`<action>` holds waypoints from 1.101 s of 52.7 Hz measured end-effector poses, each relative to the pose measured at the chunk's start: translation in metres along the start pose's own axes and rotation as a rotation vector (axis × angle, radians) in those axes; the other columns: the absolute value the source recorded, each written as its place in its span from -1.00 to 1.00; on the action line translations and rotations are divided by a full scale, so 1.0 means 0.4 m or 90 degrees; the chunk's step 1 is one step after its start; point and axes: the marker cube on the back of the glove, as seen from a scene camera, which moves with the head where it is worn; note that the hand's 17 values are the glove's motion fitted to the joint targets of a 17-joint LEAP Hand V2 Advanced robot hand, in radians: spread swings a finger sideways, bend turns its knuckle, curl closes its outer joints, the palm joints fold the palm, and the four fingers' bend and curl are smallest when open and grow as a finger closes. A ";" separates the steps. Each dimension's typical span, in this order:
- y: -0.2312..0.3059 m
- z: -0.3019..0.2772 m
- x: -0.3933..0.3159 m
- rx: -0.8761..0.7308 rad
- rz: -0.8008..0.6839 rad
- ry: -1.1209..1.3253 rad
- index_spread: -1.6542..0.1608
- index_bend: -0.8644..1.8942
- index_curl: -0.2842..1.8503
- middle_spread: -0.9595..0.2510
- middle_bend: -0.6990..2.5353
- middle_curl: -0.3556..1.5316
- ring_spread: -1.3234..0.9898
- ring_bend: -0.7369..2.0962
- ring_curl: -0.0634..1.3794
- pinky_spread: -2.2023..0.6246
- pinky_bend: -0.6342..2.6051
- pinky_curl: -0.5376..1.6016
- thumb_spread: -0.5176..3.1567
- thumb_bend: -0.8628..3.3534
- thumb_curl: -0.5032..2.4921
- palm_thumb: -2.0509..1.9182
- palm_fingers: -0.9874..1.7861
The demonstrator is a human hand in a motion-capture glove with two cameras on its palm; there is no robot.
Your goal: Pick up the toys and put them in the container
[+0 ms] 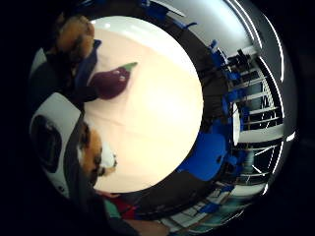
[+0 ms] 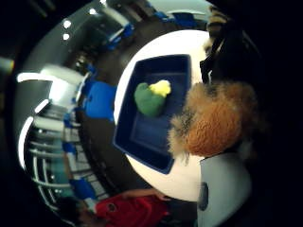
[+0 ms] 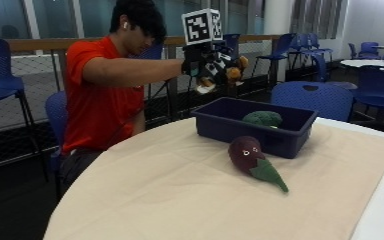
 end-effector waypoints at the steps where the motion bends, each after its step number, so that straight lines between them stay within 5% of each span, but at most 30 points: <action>1: -0.006 -0.005 -0.027 -0.001 -0.010 -0.004 0.37 -0.05 -0.06 -0.22 -0.31 -0.23 -0.28 0.22 -0.24 0.24 -0.05 -0.14 -0.31 -0.51 -0.04 0.37 0.42; 13: -0.056 -0.009 -0.234 -0.003 -0.043 -0.039 0.36 -0.07 0.00 -0.23 -0.33 -0.19 -0.29 0.21 -0.22 0.23 -0.07 -0.13 -0.34 -0.52 0.02 0.36 0.42; 27: -0.057 0.073 -0.325 -0.002 -0.234 -0.021 0.35 -0.10 0.07 -0.24 -0.36 -0.14 -0.29 0.19 -0.20 0.23 -0.08 -0.12 -0.35 -0.52 0.08 0.36 0.42; 33: -0.063 0.092 -0.341 -0.106 -0.145 -0.056 0.33 -0.15 0.09 -0.17 -0.47 -0.18 -0.28 0.12 -0.22 0.25 -0.01 -0.09 -0.30 -0.54 0.07 0.32 0.20; 39: -0.054 0.098 -0.306 -0.158 -0.163 -0.069 0.29 -0.15 0.05 0.19 -0.54 -0.27 -0.04 -0.19 -0.32 0.42 0.15 -0.01 -0.17 -0.62 -0.06 0.18 -0.39; 50: -0.058 0.090 -0.157 -0.105 -0.136 -0.083 0.25 -0.23 -0.10 0.42 -0.53 -0.38 0.15 -0.36 -0.54 0.57 0.20 -0.05 -0.08 -0.61 -0.21 0.09 -0.43; 58: -0.074 0.119 -0.018 -0.108 0.007 -0.116 0.28 -0.26 -0.16 0.46 -0.51 -0.41 0.21 -0.37 -0.56 0.62 0.19 -0.08 -0.06 -0.61 -0.28 0.05 -0.45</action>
